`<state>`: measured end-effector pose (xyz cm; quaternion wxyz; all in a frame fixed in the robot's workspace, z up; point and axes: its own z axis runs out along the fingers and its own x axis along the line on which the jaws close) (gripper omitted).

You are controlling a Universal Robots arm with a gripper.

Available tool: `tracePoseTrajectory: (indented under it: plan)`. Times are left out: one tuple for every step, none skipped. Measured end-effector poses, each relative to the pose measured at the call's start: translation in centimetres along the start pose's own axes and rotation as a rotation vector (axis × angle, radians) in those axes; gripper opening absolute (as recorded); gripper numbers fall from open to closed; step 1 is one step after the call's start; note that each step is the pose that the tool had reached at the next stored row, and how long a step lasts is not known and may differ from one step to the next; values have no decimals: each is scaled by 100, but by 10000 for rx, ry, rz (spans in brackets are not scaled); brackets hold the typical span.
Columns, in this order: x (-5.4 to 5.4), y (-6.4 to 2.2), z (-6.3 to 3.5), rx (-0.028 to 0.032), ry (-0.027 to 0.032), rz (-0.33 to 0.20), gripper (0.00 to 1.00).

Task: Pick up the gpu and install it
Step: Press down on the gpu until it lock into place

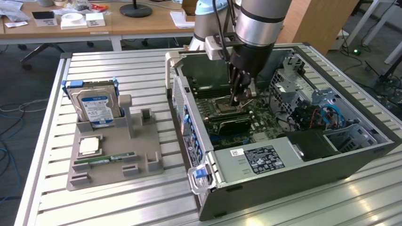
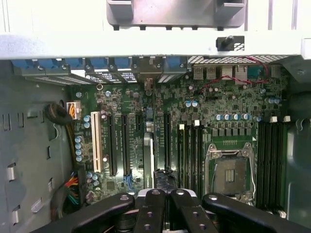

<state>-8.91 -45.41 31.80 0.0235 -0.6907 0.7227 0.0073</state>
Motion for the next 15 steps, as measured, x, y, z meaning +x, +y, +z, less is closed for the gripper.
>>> tracePoseTrajectory:
  plan:
    - [-1,0,-20,-1,2,1,11]
    - [-2,-1,-49,0,1,2,11]
    - [-3,-3,-72,1,-1,0,11]
    - [-4,-4,-93,0,1,-1,11]
    - [-4,-4,-101,1,0,0,11]
    - [-4,-4,-100,1,-2,-1,11]
    - [-4,-4,-100,1,-2,-1,11]
    - [-4,-4,-100,1,-2,-1,11]
    - [-4,-4,-100,1,-2,-1,11]
    - [-4,-4,-101,0,0,-1,11]
    - [-4,-4,-101,0,0,-1,11]
    - [-4,-4,-101,0,0,-1,11]
    - [-4,-3,-101,0,0,-1,11]
    - [-4,-4,-101,0,0,-1,11]
    - [-4,-4,-101,0,0,-1,11]
